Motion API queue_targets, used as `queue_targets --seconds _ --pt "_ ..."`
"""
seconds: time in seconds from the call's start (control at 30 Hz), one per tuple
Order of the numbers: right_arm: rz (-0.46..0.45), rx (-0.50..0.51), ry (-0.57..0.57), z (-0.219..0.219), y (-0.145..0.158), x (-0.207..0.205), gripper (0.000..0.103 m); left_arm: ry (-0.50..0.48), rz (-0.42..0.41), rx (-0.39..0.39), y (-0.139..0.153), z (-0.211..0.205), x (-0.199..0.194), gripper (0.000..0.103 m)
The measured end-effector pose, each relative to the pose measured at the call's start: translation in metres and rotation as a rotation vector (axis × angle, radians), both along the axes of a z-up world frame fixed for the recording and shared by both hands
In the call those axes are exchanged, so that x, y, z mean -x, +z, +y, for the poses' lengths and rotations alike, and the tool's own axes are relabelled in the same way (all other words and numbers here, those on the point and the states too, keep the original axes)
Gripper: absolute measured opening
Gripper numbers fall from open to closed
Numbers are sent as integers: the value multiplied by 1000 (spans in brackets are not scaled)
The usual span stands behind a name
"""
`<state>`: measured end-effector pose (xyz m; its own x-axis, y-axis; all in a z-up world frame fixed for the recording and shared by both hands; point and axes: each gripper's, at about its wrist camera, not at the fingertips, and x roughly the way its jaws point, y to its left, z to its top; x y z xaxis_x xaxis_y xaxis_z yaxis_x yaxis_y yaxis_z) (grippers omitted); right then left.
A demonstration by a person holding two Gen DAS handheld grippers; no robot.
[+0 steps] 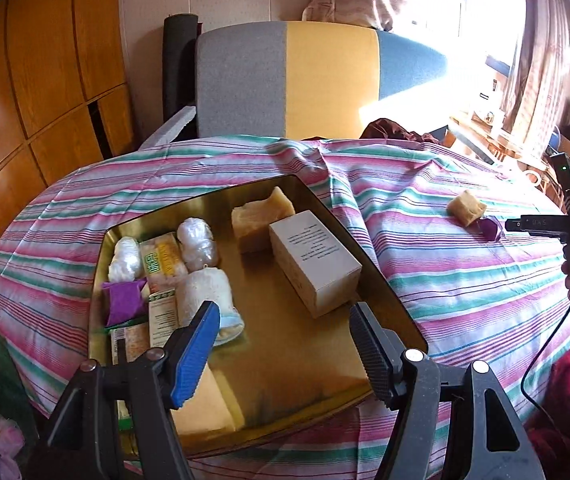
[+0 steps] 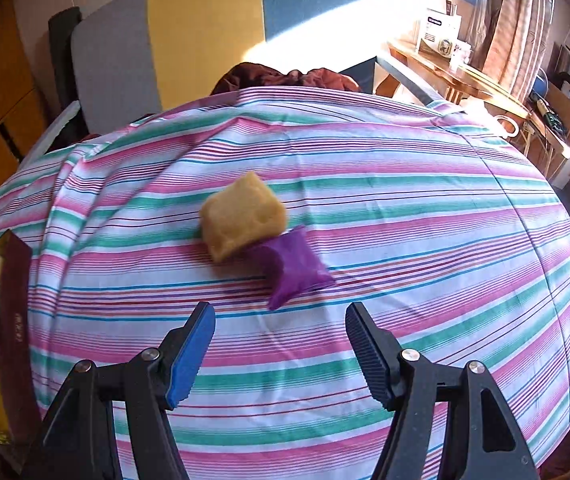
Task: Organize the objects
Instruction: 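Move both tools back toward the yellow sponge and purple pouch, then grasp the purple pouch with the right tool while the left tool grasps the yellow sponge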
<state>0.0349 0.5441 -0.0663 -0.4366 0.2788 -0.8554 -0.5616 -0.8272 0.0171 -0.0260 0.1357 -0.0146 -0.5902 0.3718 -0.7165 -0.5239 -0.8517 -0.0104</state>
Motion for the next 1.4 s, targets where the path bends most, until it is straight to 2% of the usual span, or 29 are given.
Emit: queue_targets --seconds 0.2,0.43,0.47,0.5,0.57,0.77,1.0,1.23,1.4 --pt "-66 -5 93 25 -22 21 69 -45 -24 7 -3 21 1 68" --pt "-147 5 139 41 -50 55 67 -91 -33 24 -4 47 3 69" --pt "-162 0 146 42 -53 58 62 -100 -33 22 -3 53 3 69" --pt "-159 -3 142 43 -53 58 42 -110 -34 19 -1 59 4 69" --pt "-127 24 138 45 -50 54 33 -132 -28 14 3 72 5 70" --pt "-125 28 142 37 -34 15 32 -236 -15 17 10 126 6 71" --pt "-126 81 64 47 -36 -29 31 -388 -5 81 1 214 11 71" --pt "-110 119 70 53 -41 -28 30 -557 15 135 -18 295 21 71" --pt "-101 149 60 57 -42 -31 30 -607 -1 169 -36 344 37 80"
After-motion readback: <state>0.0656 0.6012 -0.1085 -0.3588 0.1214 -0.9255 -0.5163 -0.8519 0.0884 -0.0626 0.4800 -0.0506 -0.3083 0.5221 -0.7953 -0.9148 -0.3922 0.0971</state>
